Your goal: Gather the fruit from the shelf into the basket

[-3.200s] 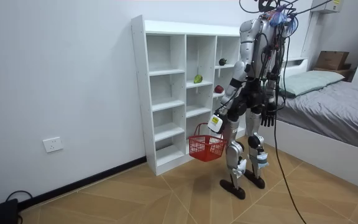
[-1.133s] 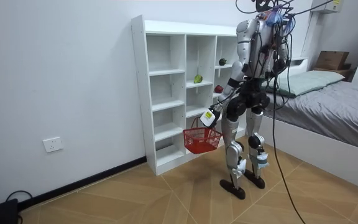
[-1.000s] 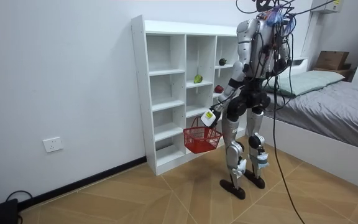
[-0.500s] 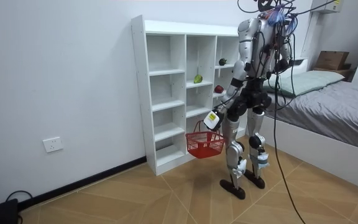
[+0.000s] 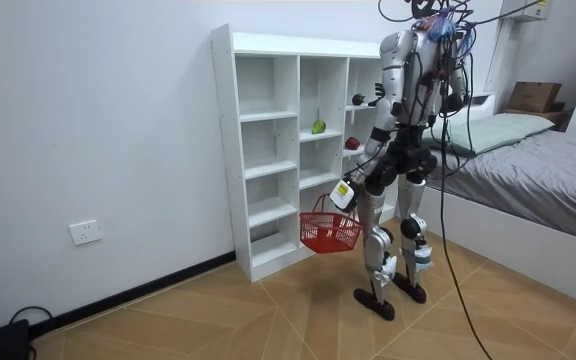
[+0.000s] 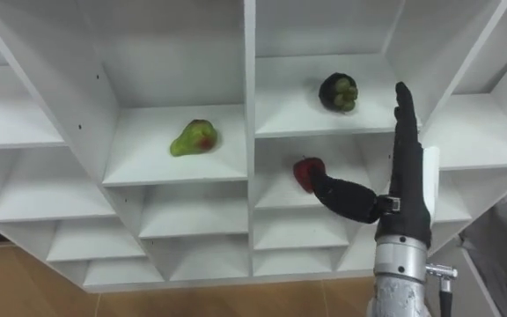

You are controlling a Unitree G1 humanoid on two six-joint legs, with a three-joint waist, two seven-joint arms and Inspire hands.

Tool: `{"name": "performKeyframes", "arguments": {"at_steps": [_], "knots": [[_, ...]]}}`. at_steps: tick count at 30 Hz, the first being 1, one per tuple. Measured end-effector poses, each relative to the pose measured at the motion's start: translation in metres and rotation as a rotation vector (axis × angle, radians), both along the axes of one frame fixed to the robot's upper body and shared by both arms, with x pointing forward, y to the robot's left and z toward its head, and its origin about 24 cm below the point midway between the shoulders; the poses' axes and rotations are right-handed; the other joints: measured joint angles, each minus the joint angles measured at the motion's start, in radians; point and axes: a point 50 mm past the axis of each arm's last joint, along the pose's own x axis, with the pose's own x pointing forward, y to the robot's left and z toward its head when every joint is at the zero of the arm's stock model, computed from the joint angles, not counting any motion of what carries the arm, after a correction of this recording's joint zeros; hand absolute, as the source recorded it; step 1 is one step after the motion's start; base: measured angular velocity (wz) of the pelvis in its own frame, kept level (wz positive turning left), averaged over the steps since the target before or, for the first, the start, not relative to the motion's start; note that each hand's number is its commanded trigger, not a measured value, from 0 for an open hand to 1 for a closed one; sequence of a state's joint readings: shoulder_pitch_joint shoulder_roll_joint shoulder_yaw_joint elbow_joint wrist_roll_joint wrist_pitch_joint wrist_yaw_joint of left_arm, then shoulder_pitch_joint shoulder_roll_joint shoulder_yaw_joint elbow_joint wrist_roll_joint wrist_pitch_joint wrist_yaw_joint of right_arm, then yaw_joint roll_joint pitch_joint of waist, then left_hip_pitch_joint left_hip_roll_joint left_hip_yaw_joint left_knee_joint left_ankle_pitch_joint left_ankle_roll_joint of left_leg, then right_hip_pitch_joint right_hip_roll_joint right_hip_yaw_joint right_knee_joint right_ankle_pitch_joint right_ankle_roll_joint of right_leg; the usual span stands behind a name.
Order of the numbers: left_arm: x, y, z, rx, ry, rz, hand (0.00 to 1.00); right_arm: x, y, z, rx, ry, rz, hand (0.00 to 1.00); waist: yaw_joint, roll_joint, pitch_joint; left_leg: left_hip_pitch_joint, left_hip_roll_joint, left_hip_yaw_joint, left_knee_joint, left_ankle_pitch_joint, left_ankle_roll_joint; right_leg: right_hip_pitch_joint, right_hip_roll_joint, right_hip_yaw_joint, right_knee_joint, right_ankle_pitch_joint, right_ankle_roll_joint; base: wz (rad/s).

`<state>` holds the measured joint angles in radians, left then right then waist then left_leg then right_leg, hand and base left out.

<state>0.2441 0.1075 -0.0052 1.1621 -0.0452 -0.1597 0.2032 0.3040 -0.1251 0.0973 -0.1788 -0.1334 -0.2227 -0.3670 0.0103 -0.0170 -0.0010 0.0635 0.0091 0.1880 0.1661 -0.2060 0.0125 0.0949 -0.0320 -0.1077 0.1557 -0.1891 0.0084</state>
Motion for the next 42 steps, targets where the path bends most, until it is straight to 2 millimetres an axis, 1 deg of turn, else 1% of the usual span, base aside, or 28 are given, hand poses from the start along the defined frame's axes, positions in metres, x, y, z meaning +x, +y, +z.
{"name": "performKeyframes", "arguments": {"at_steps": [3,5,9,12,15,17,21,24,25,27,32,36,37,38,40,42], "knots": [[0.0,-0.001,0.0,-0.011,0.003,-0.011,1.0,0.003,0.002,0.003,-0.002,-0.012,0.012,0.0,0.001,0.0,0.0002,-0.001,0.0,0.0,0.0,0.0,0.0,0.0,0.0,-0.001,0.0,0.0,0.0,0.0],[0.001,-0.001,0.0,-0.022,0.001,-0.017,1.0,0.005,0.002,0.004,-0.003,-0.016,0.025,0.0,0.001,-0.003,-0.0019,-0.001,0.0,0.0,0.0,0.0,0.0,0.0,0.0,-0.001,0.0,0.0,0.0,0.0],[0.005,0.001,0.001,-0.03,-0.013,-0.027,1.0,0.007,0.005,0.007,-0.001,-0.03,0.04,0.0,0.003,-0.004,-0.002,-0.004,0.0,-0.002,0.0,0.0,0.0,0.0,0.0,-0.004,-0.001,0.0,0.0,0.0],[0.008,0.004,0.002,-0.023,-0.021,-0.031,1.0,0.011,0.006,0.016,0.009,-0.068,0.052,0.0,0.011,-0.002,-0.0007,-0.005,0.0,-0.003,0.0,0.0,0.0,-0.002,0.0,-0.004,-0.001,0.0,0.0,0.0],[0.011,0.005,0.002,-0.019,-0.028,-0.033,1.0,0.016,0.006,0.021,-0.001,-0.094,0.062,0.0,0.021,-0.003,-0.0015,-0.004,-0.001,-0.006,0.0,0.0,0.0,-0.003,-0.001,-0.004,-0.001,0.0,0.0,0.0],[0.012,0.005,0.002,-0.02,-0.028,-0.034,1.0,0.02,0.006,0.025,-0.009,-0.111,0.065,0.0,0.022,-0.005,0.0008,0.002,-0.002,-0.014,0.0,0.001,0.001,0.004,-0.002,-0.009,-0.003,0.0,0.0,0.07],[0.013,0.005,0.002,-0.021,-0.028,-0.034,1.0,0.021,0.003,0.027,-0.01,-0.124,0.042,0.0,0.023,-0.011,0.0039,0.007,-0.003,-0.029,0.002,0.002,0.001,0.011,-0.002,-0.022,-0.005,0.0,0.0,0.11],[0.015,0.005,0.002,-0.021,-0.022,-0.031,1.0,0.023,0.001,0.026,-0.011,-0.124,0.019,0.0,0.024,-0.013,0.0094,0.01,-0.003,-0.035,0.002,0.002,0.001,0.021,-0.002,-0.031,-0.005,0.0,0.0,0.05],[0.015,0.005,0.002,-0.019,-0.019,-0.038,1.0,0.025,0.0,0.026,-0.01,-0.128,0.015,0.0,0.026,-0.012,0.0172,0.012,-0.003,-0.035,0.002,0.002,0.001,0.027,-0.002,-0.032,-0.005,0.0,0.0,0.0],[0.015,0.005,0.002,-0.017,-0.021,-0.047,1.0,0.029,-0.001,0.024,-0.006,-0.124,0.002,0.0,0.023,-0.013,0.0174,0.012,-0.003,-0.035,0.003,0.002,0.001,0.027,-0.002,-0.032,-0.005,0.0,0.0,0.0],[0.022,0.004,0.004,-0.014,-0.051,-0.053,1.0,0.036,-0.003,0.024,0.051,-0.128,-0.027,0.0,0.024,-0.011,0.0158,0.008,-0.004,-0.043,0.004,0.003,0.0,0.028,-0.002,-0.044,-0.004,0.0,0.0,0.04],[0.022,0.004,0.004,-0.015,-0.046,-0.052,1.0,0.04,-0.007,0.022,0.108,-0.123,-0.055,0.0,0.024,-0.011,0.0141,0.008,-0.004,-0.052,0.004,0.005,-0.001,0.026,-0.002,-0.05,-0.005,0.0,0.0,0.07],[0.022,0.004,0.004,-0.015,-0.045,-0.051,1.0,0.041,-0.009,0.021,0.116,-0.12,-0.06,0.0,0.025,-0.009,0.0124,0.007,-0.004,-0.053,0.004,0.005,-0.001,0.026,-0.002,-0.053,-0.005,0.0,0.0,0.05],[0.021,0.005,0.004,-0.011,-0.043,-0.058,1.0,0.041,-0.01,0.021,0.118,-0.119,-0.066,0.0,0.026,-0.006,0.0084,0.006,-0.004,-0.055,0.004,0.005,-0.001,0.025,-0.003,-0.058,-0.005,0.0,0.0,0.05],[0.021,0.006,0.004,-0.003,-0.038,-0.075,1.0,0.041,-0.013,0.021,0.126,-0.116,-0.077,0.0,0.03,-0.003,0.003,0.007,-0.004,-0.055,0.004,0.005,-0.001,0.026,-0.003,-0.058,-0.005,0.0,0.0,0.02],[0.02,0.007,0.004,0.003,-0.03,-0.085,1.0,0.043,-0.015,0.018,0.126,-0.107,-0.084,0.0,0.032,-0.002,0.0021,0.011,-0.004,-0.055,0.004,0.005,-0.001,0.03,-0.003,-0.06,-0.005,0.0,0.0,0.0]]}}
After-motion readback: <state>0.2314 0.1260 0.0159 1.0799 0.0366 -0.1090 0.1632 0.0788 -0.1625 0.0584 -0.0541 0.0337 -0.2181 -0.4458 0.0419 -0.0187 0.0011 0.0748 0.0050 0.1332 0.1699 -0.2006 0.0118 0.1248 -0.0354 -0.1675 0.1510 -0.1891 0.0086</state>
